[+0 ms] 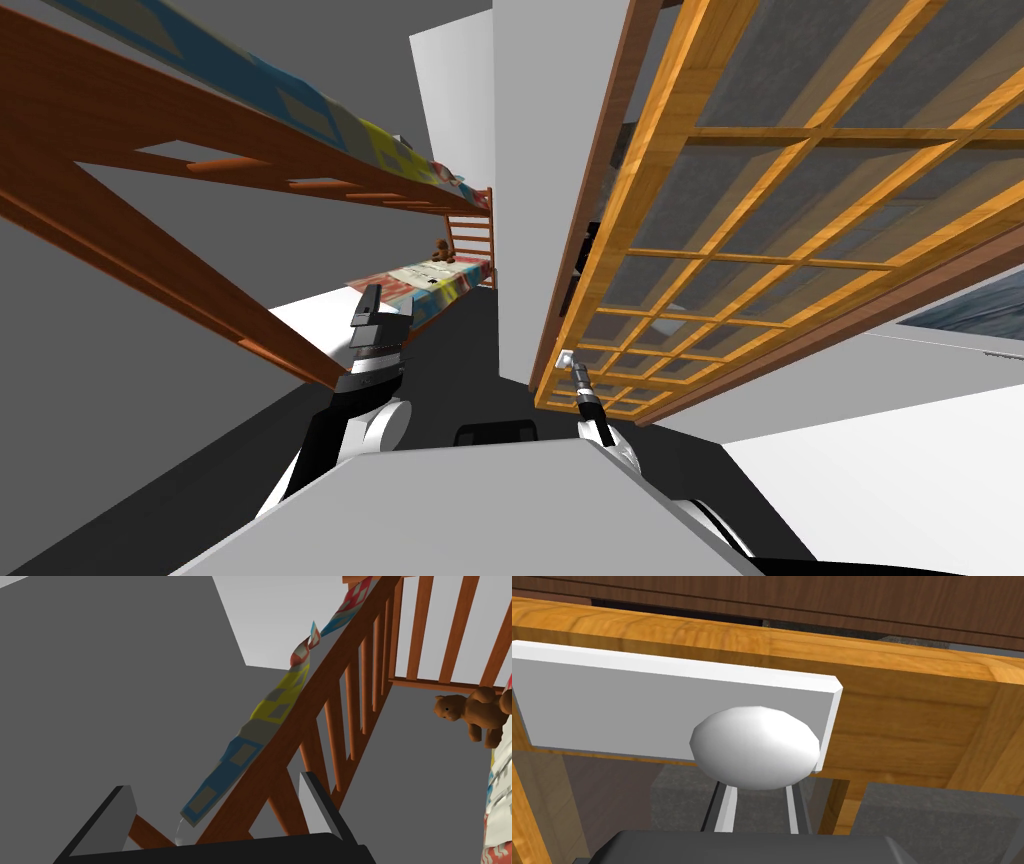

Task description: Pull the door open

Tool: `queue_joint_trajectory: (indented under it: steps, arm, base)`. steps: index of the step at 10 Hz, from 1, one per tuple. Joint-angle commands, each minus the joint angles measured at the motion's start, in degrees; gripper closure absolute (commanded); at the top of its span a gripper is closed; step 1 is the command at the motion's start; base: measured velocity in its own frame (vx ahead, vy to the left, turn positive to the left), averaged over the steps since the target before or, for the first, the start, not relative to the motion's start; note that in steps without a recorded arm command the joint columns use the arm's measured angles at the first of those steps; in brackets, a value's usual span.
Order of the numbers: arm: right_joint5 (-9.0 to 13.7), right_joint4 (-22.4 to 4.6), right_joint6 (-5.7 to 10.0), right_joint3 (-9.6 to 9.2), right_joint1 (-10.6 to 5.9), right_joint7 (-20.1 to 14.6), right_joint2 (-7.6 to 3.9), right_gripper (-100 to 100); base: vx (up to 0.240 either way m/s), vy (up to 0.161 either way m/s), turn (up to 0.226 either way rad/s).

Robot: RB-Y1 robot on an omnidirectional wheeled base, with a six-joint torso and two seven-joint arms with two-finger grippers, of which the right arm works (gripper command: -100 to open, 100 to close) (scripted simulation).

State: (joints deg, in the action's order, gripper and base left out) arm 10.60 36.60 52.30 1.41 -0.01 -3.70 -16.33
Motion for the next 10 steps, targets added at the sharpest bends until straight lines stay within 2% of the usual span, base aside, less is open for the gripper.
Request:
queue_joint_trajectory:
  steps: [1,4,5,6,8,10]
  arm:
    - [-0.1,0.2,0.25,-1.2,-0.17,-2.2,0.78,100]
    - [1.1,-0.1,0.34,-2.07,-0.39,-6.7,0.5,100]
    - [1.1,-0.1,0.34,-2.07,-0.39,-7.0,0.5,100]
    - [1.7,-0.3,0.39,-2.51,-0.5,-9.3,0.36,100]
    - [1.7,-0.3,0.39,-2.51,-0.5,-9.4,0.36,100]
    - [2.8,-0.5,0.48,-3.38,-0.72,-13.2,0.07,100]
  base:
    - [-0.025,-0.012,0.021]
    - [-0.027,-0.009,0.021]
    - [-0.021,-0.011,0.043]
    - [-0.022,-0.008,0.019]
    - [-0.009,0.0,0.003]
    - [-0.028,-0.013,0.047]
